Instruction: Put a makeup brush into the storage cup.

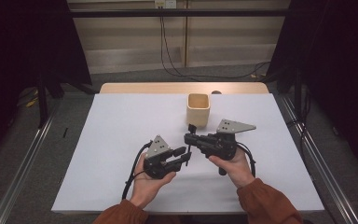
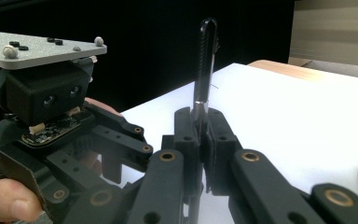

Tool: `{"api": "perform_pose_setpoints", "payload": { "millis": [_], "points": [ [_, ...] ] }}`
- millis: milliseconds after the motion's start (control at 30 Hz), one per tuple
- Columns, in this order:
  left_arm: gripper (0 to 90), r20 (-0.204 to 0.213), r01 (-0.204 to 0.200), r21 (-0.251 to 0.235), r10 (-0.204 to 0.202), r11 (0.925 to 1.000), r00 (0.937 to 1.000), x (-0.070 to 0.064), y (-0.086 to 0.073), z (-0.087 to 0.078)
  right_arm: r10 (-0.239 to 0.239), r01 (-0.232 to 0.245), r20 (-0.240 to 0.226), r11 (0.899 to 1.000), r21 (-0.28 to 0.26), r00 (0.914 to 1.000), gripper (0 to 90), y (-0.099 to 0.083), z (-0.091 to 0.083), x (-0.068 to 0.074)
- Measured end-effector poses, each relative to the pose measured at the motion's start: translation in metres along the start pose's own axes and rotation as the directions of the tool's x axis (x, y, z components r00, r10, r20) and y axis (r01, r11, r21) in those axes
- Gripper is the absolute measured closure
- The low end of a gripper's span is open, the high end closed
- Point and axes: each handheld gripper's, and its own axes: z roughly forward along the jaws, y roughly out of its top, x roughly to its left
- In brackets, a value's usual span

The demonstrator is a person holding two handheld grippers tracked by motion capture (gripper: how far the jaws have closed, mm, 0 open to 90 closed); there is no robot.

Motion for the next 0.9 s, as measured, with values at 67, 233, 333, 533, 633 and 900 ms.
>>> {"api": "perform_pose_setpoints", "payload": {
  "millis": [67,233,333,533,633,900],
  "points": [
    [61.7,0.003,0.000,-0.006,0.000,1.0000,1.0000,0.000,0.000,-0.001,-0.003,0.003,-0.001,1.000,0.001,1.0000,85.8,0.000,0.000,0.000],
    [40.0,-0.009,0.000,-0.007,0.000,1.0000,1.0000,0.002,0.001,-0.002,-0.003,0.003,0.002,1.000,0.007,1.0000,85.8,0.000,-0.002,0.000],
    [24.3,-0.032,0.017,0.004,-0.017,0.9999,0.9994,0.005,0.001,-0.004,-0.007,0.007,0.006,1.000,0.006,1.0000,85.8,-0.001,-0.003,-0.001],
    [10.4,-0.068,0.045,0.009,-0.044,0.9990,0.9967,0.012,0.001,-0.011,-0.008,0.008,0.018,1.000,0.005,0.9998,85.8,-0.001,-0.005,-0.002],
    [6.5,-0.076,0.060,0.000,-0.060,0.9982,0.9953,0.015,0.001,-0.014,-0.002,0.002,0.022,1.000,0.000,0.9997,85.7,0.000,-0.006,-0.003],
    [3.5,-0.092,0.054,-0.013,-0.055,0.9985,0.9942,0.021,-0.002,-0.022,-0.005,0.006,0.051,1.000,-0.012,0.9987,85.7,0.003,-0.015,-0.009]
  ]
}}
